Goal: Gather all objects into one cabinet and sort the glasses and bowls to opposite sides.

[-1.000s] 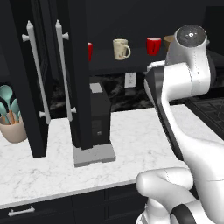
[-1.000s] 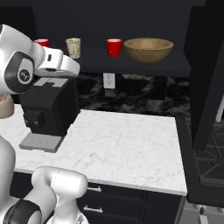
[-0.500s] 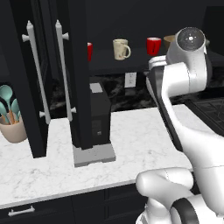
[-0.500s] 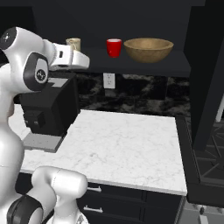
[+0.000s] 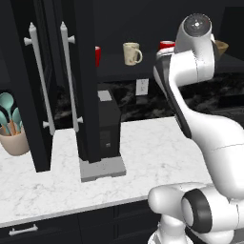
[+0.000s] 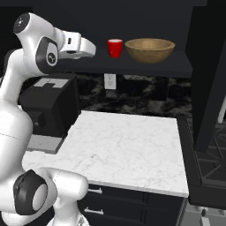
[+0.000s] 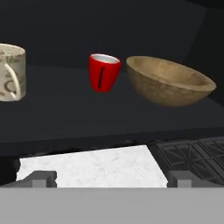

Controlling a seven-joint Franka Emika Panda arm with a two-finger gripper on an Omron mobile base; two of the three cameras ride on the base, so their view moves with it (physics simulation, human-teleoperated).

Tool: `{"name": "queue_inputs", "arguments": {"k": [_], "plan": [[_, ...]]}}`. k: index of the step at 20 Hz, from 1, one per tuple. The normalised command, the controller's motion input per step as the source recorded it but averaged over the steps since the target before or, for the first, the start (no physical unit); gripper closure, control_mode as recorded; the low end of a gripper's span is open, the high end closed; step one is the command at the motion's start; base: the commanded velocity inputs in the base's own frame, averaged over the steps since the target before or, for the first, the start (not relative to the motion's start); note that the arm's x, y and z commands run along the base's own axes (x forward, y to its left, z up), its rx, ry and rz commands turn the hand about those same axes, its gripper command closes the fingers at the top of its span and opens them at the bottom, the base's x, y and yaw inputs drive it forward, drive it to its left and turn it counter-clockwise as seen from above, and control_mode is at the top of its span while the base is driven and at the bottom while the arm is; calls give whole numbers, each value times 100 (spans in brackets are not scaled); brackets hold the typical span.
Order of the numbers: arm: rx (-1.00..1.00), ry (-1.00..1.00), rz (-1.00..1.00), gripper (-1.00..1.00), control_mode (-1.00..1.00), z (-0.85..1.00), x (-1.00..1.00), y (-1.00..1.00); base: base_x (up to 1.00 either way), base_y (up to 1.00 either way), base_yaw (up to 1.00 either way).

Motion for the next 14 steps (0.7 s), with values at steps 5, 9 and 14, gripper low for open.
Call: {"name": "queue_inputs", "arguments": {"k": [5,9,14], "plan": [[0,0,0,-100,-100,-9,57,0,0,0,0],[0,-2,0,-100,-100,-11,58,0,0,0,0],[0,0,-1,-100,-100,-1,52,-8,0,0,0]]}}
